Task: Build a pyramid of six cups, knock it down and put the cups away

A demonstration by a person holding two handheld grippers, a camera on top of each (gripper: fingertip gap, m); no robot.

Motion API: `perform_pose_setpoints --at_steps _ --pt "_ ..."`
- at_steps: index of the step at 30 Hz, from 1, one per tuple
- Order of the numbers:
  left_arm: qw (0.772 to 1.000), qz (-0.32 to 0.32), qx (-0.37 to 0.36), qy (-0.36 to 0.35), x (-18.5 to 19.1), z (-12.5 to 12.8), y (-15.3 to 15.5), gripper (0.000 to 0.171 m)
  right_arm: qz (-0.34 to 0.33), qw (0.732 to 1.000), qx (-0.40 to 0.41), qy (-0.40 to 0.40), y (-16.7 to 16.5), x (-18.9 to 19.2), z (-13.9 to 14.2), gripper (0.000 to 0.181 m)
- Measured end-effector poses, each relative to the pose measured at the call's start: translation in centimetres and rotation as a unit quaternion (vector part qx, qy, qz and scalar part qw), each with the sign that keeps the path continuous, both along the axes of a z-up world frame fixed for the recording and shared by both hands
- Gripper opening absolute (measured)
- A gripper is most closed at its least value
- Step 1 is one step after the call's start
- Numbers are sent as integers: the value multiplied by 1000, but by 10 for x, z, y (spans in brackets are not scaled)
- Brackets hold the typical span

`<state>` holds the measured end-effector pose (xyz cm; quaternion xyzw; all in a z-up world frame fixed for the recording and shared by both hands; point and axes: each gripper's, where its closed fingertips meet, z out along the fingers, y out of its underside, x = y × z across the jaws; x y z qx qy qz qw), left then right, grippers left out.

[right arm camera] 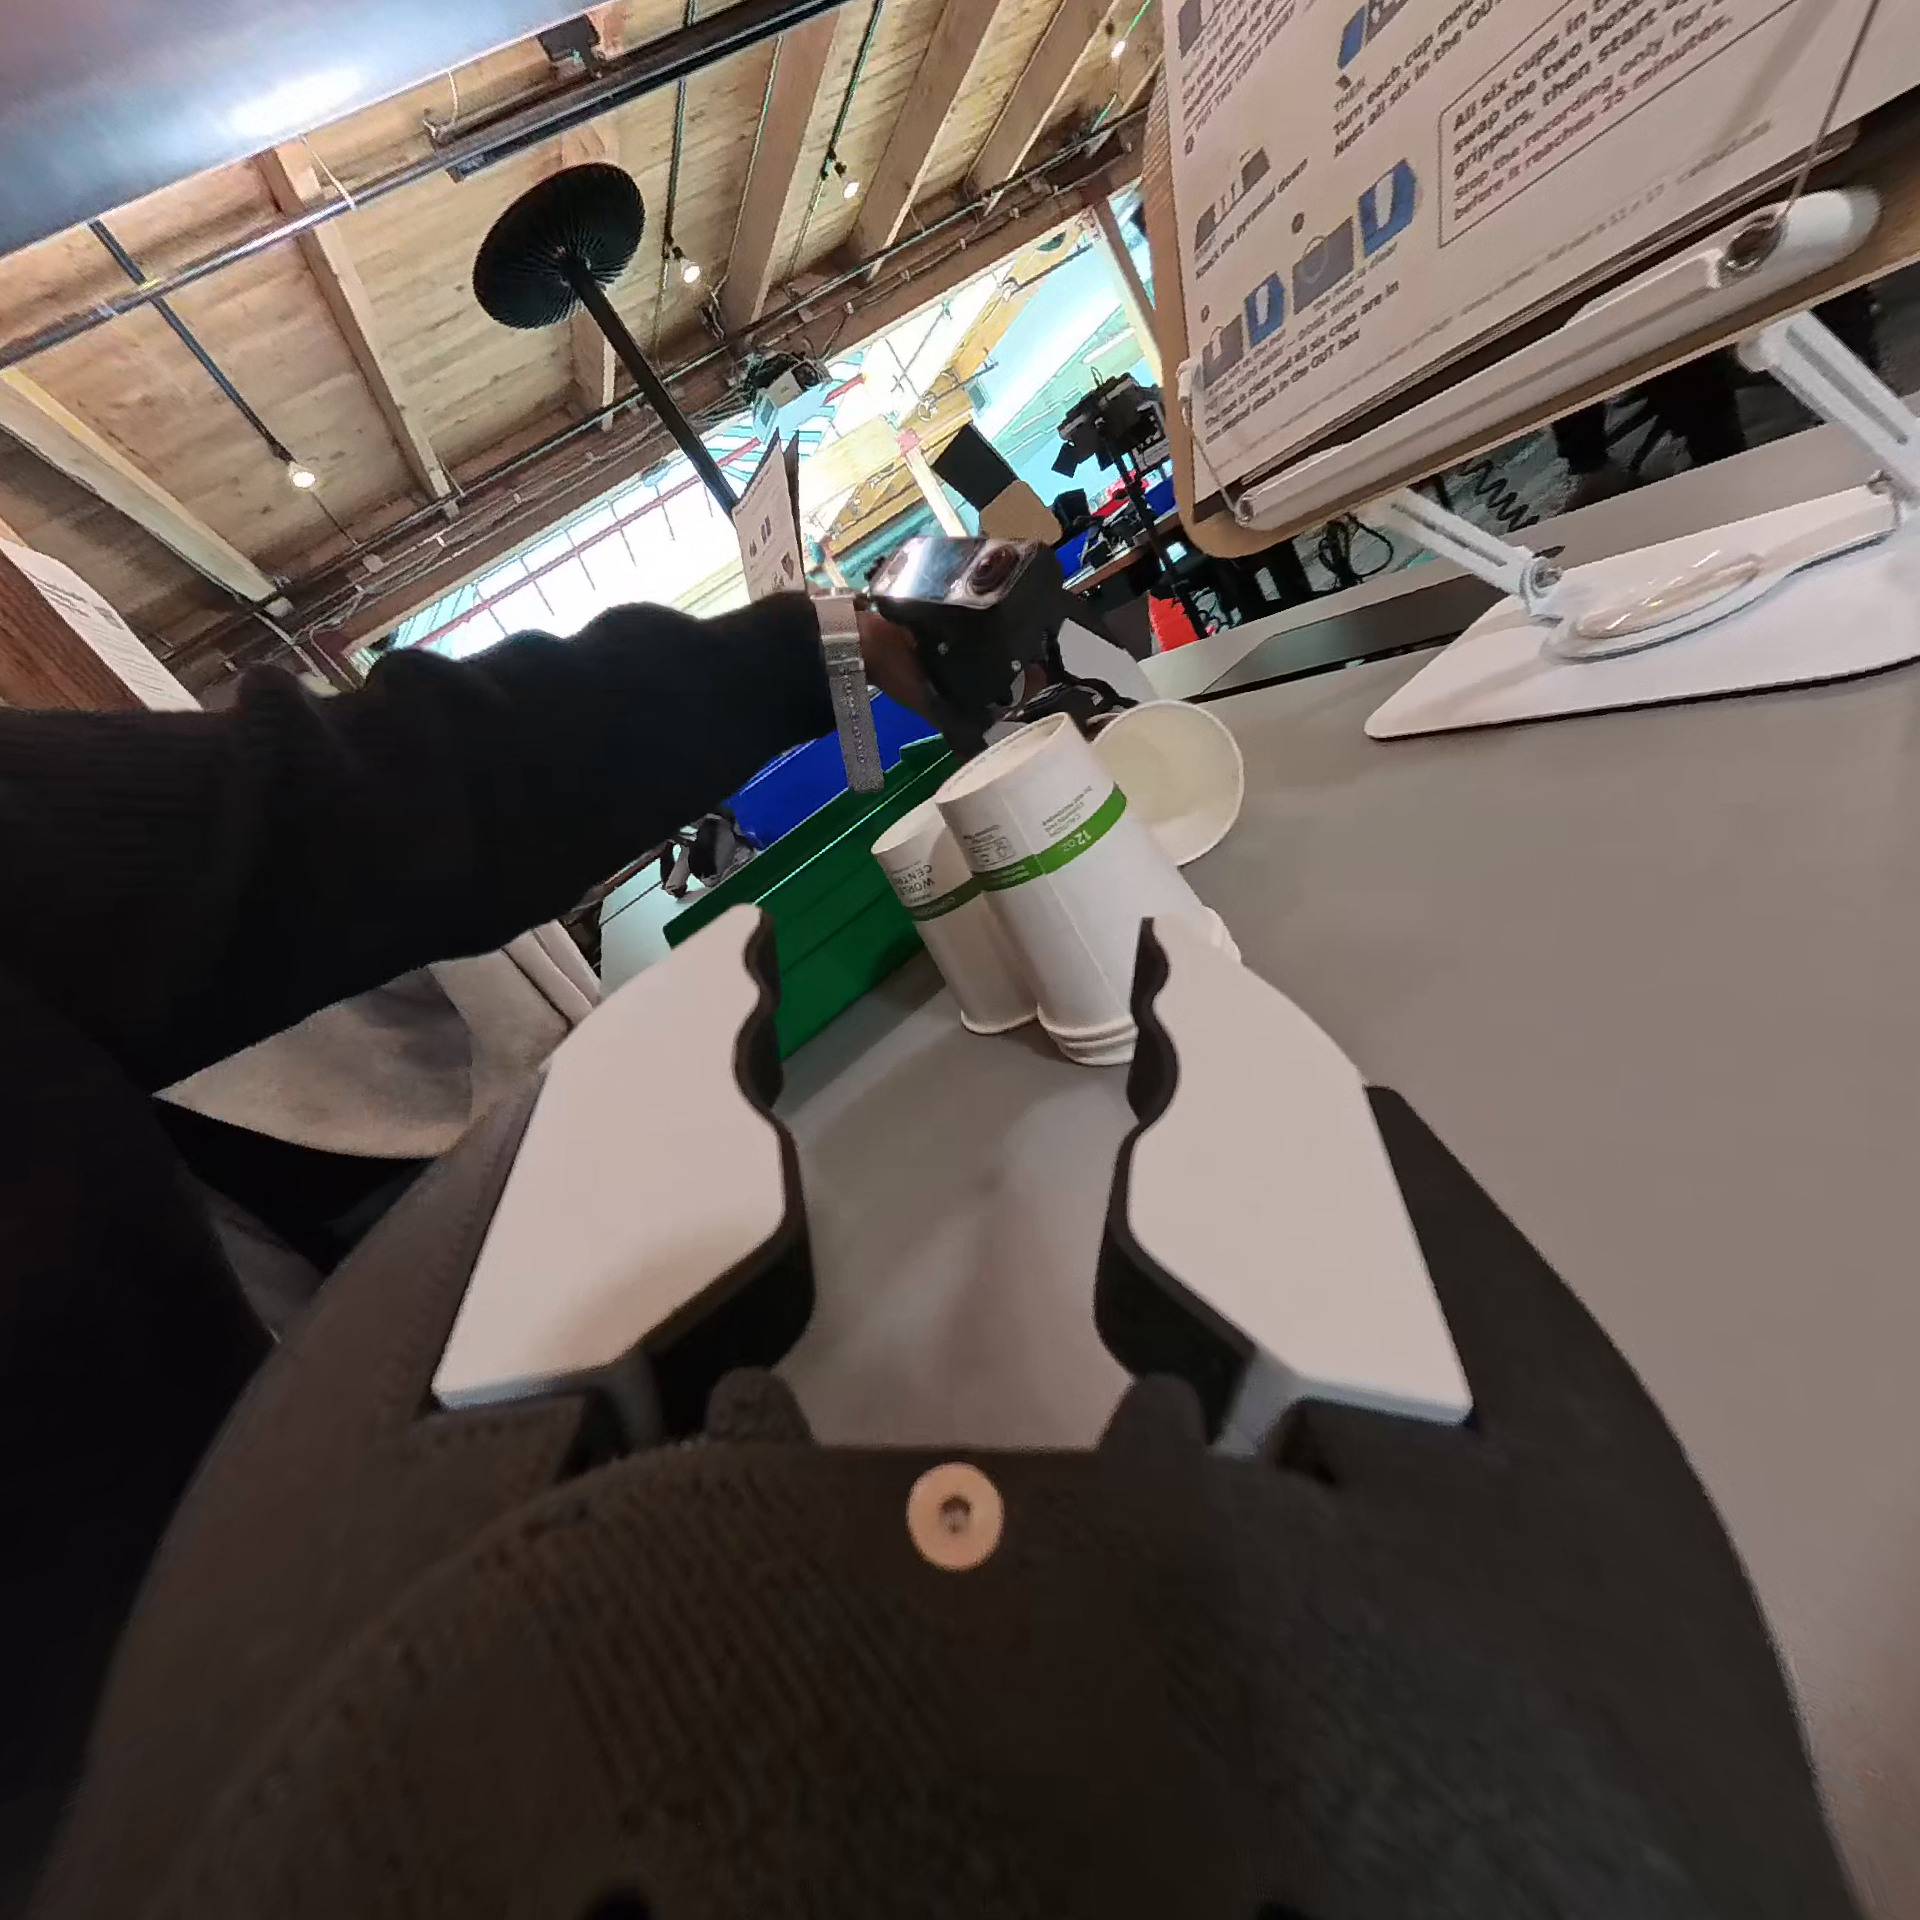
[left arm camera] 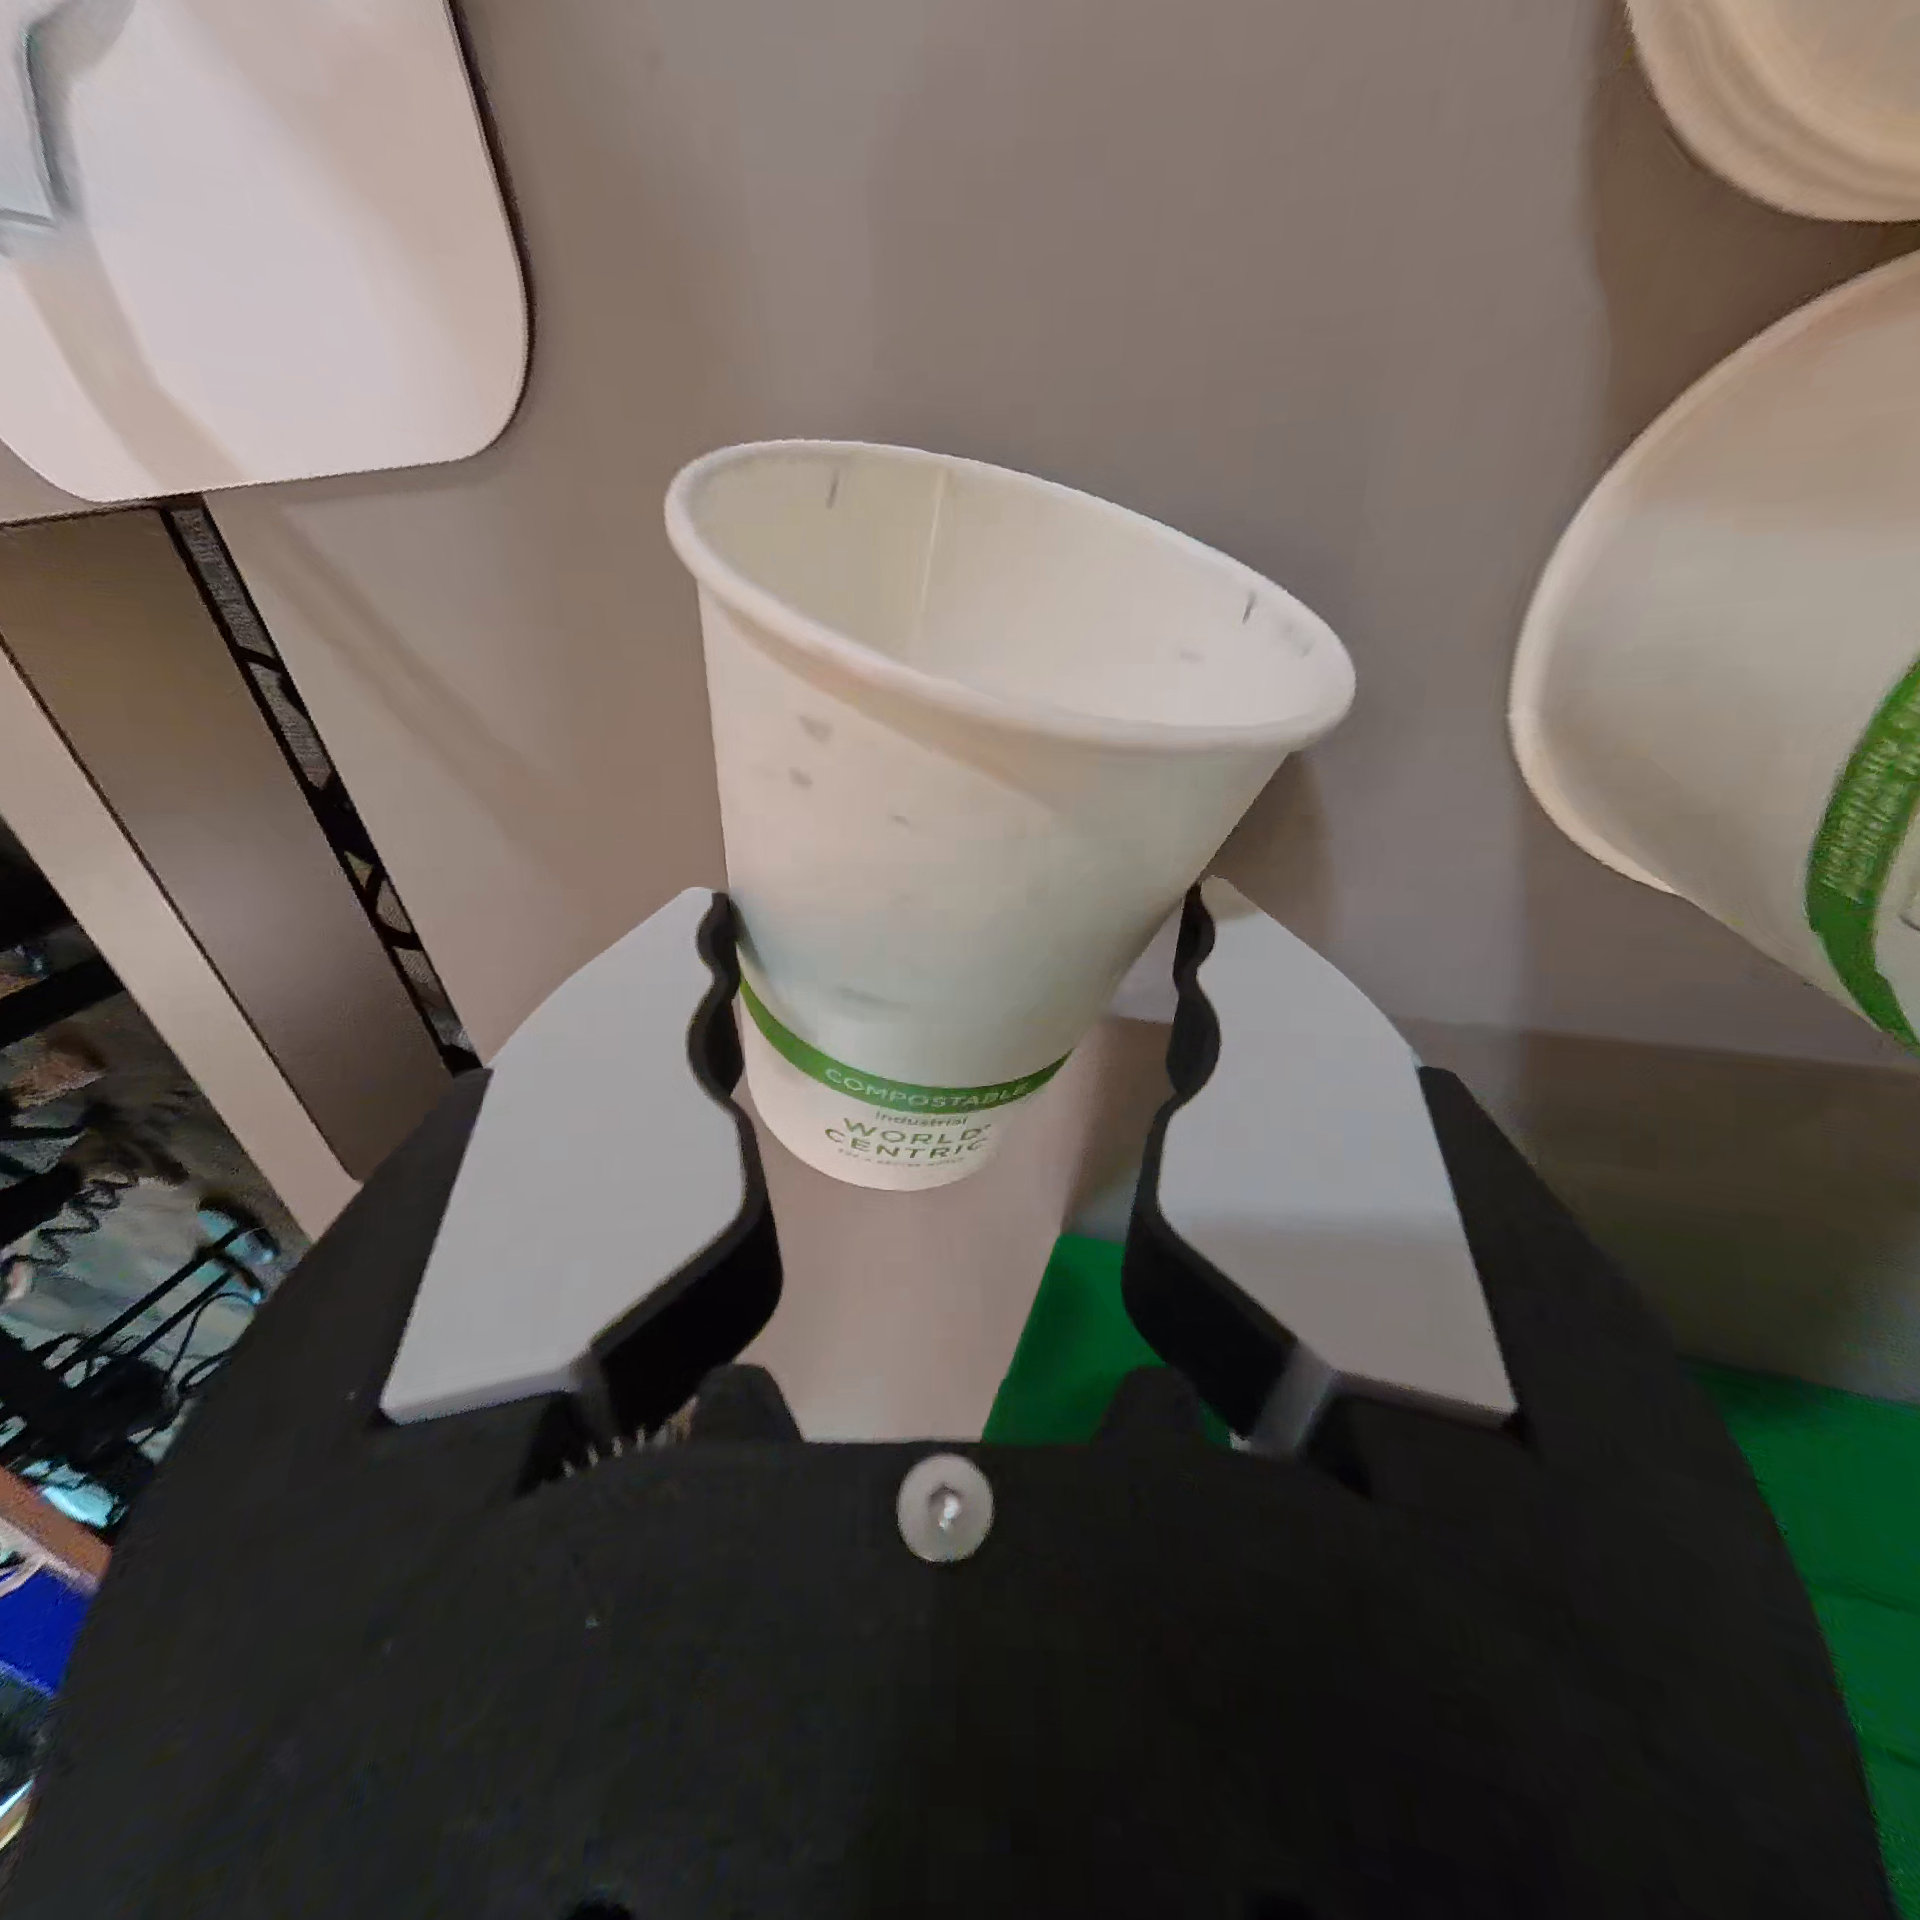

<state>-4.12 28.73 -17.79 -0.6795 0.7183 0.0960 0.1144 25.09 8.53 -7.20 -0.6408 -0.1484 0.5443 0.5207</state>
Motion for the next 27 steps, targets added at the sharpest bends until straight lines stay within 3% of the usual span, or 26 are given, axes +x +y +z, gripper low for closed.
perform_pose_setpoints --at_steps 4,8,11,13,15,18,21,22,24,27 --pt "998 14 58 -31 4 15 9 82 0 999 -19 38 3 7 5 65" --pt "969 73 164 -167 13 89 17 81 -6 999 -21 45 5 11 6 63" --pt "906 118 230 -335 38 175 -9 81 6 1000 8 6 -2 4 5 64" --pt "844 142 251 -451 63 225 -51 81 18 999 37 -32 -10 -5 4 65" --pt "774 185 257 -548 82 248 -102 80 10 994 74 -76 -13 -12 1 65" --pt "672 224 212 -673 116 226 -177 80 6 984 121 -130 -20 -22 -5 71" --pt "617 262 122 -731 156 163 -222 80 25 980 135 -142 -33 -33 -5 81" --pt "615 279 78 -734 171 140 -232 80 33 981 134 -136 -38 -37 -1 84" --pt "642 271 22 -717 199 109 -251 80 37 984 137 -111 -46 -42 13 87" --pt "705 227 9 -672 225 86 -267 78 32 982 158 -93 -57 -49 30 91"
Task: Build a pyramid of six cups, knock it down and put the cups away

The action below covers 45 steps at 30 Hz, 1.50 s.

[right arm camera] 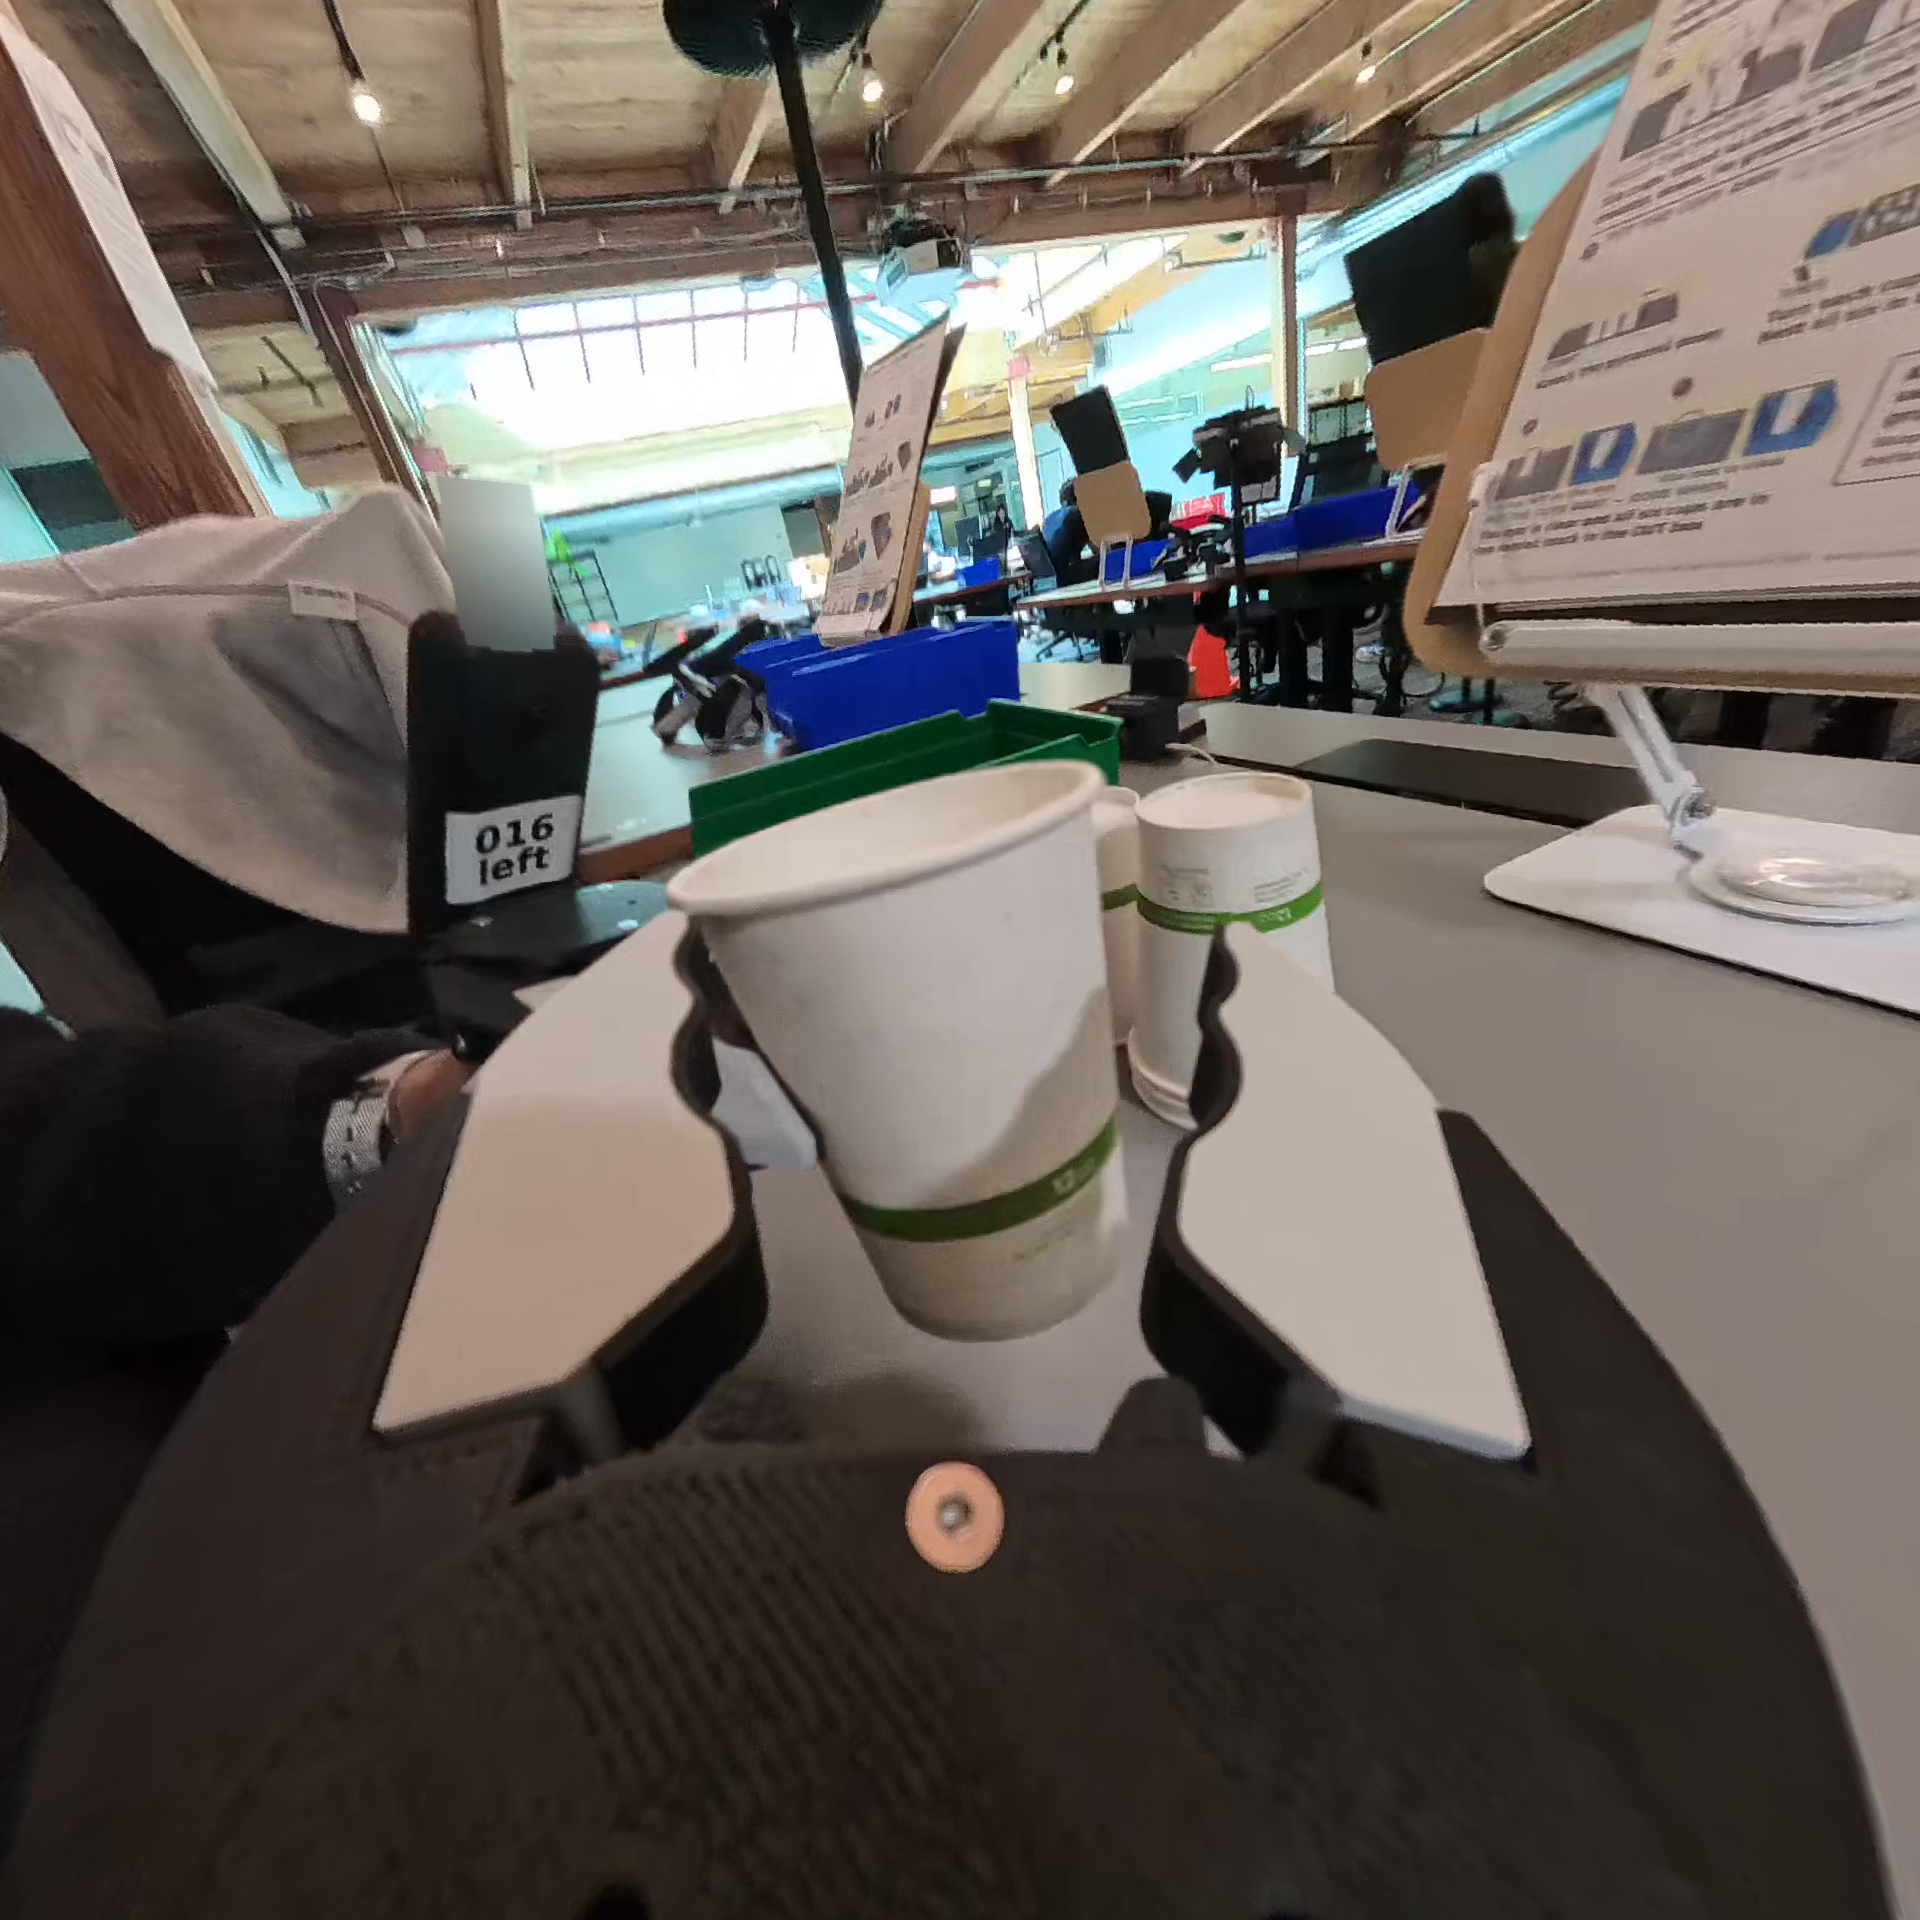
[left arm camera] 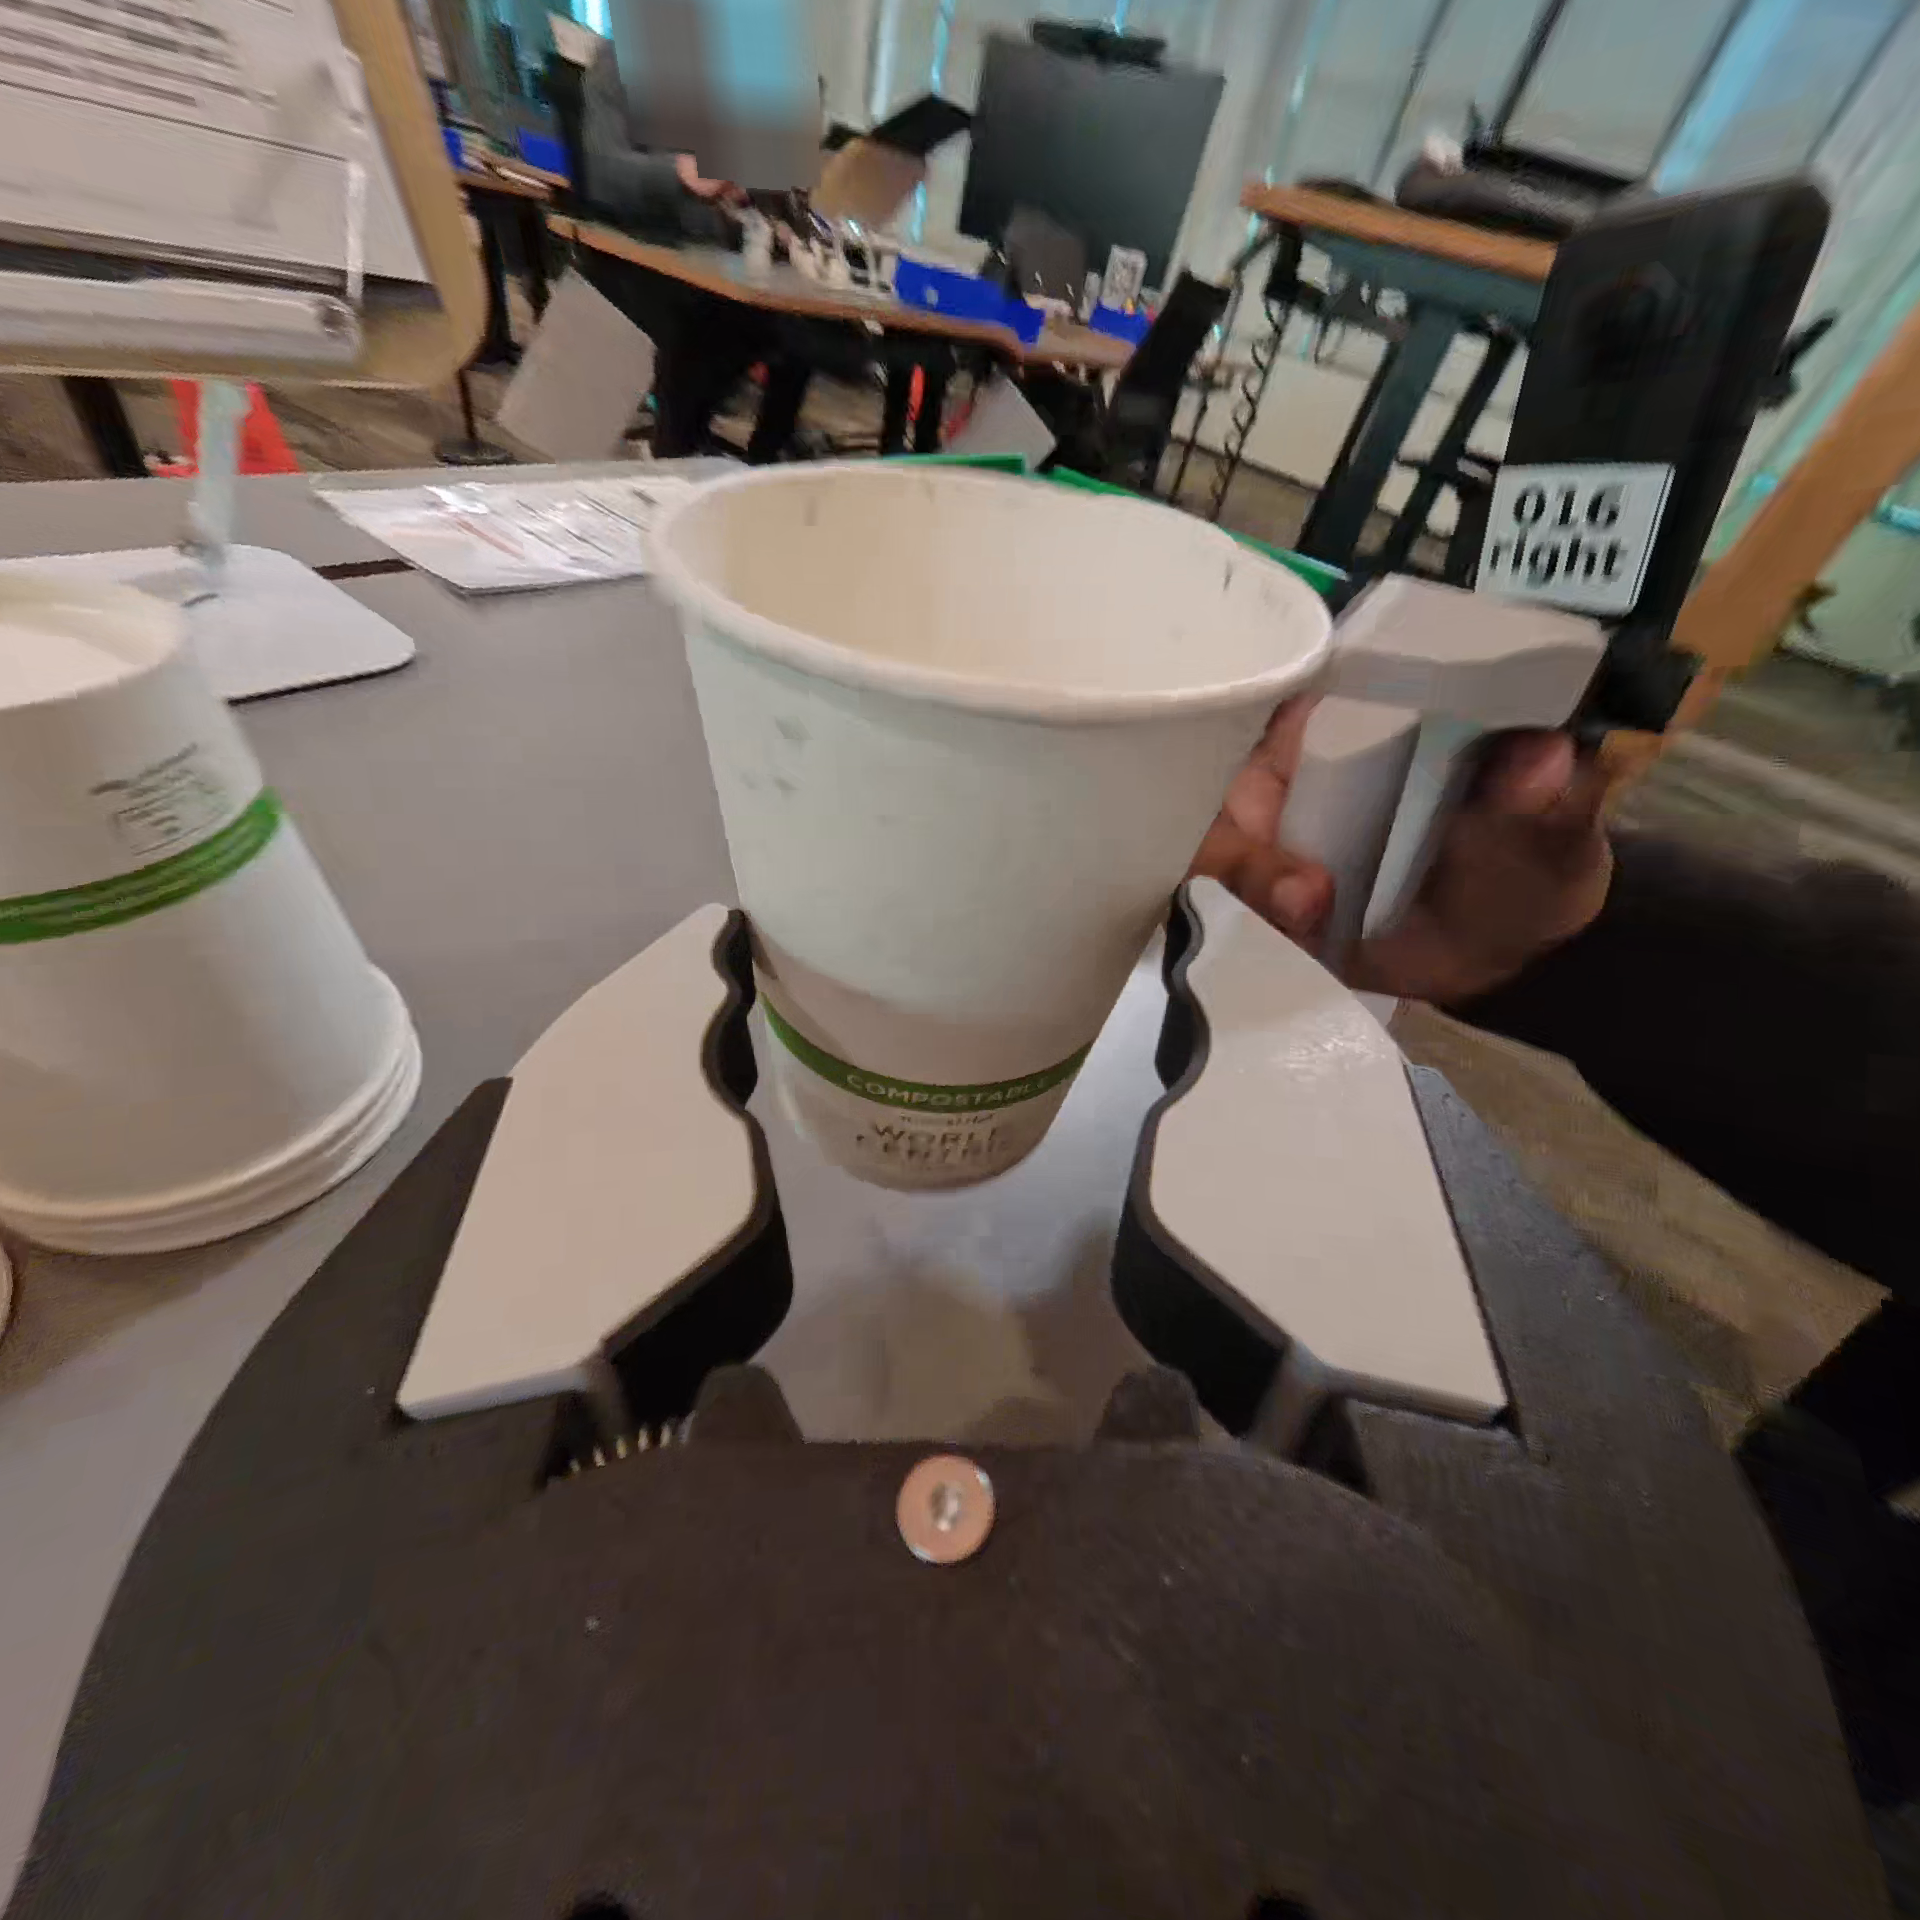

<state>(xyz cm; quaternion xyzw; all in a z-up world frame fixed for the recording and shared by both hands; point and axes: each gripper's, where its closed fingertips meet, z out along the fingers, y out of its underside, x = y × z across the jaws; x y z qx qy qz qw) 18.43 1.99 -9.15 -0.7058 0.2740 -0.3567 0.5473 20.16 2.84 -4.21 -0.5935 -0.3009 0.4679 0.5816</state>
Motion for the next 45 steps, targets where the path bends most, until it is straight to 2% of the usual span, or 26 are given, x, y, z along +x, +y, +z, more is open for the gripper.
perform_pose_setpoints --at_steps 2,4,5,8,10,14,16,19,22,24,27,28,30,35,42,45 --pt "1000 -7 4 -8 4 1 -2 77 4 999 11 -31 -6 -9 -10 102" --pt "999 -44 -12 -20 11 -1 -12 77 18 998 14 -66 -10 -19 -26 103" --pt "998 -63 -13 -7 16 -5 -18 76 33 997 12 -74 -14 -24 -31 105" --pt "996 -47 45 67 14 -17 -16 77 51 994 18 -92 -17 -29 -37 98" --pt "995 -54 46 66 13 -19 -14 75 62 992 13 -106 -15 -27 -41 97" --pt "997 -53 36 41 10 -21 -9 59 40 997 -19 -62 4 -5 -34 96" --pt "998 -41 29 27 6 -19 -4 58 16 999 -33 -22 17 11 -24 96" --pt "999 -34 14 11 5 -14 -5 60 -46 997 -22 53 35 49 8 96" --pt "999 -34 26 17 8 -14 -7 60 -153 984 43 83 52 112 56 96" --pt "998 -48 25 26 13 -19 -11 60 -252 960 100 66 66 171 82 96" --pt "997 -72 -1 34 17 -30 -19 61 -405 899 164 23 80 264 99 95" --pt "997 -73 -5 33 16 -31 -21 61 -446 878 172 15 83 291 98 95" --pt "997 -66 -4 27 12 -28 -24 60 -494 853 169 3 92 326 88 95" --pt "999 -32 -4 17 -5 -24 -23 58 -557 819 116 -73 130 364 44 97" --pt "1000 7 -17 -15 -27 -18 -25 55 -551 832 0 -71 157 371 6 97" --pt "1000 15 -11 -11 -33 -17 -26 55 -547 834 -21 -71 160 370 -2 98"
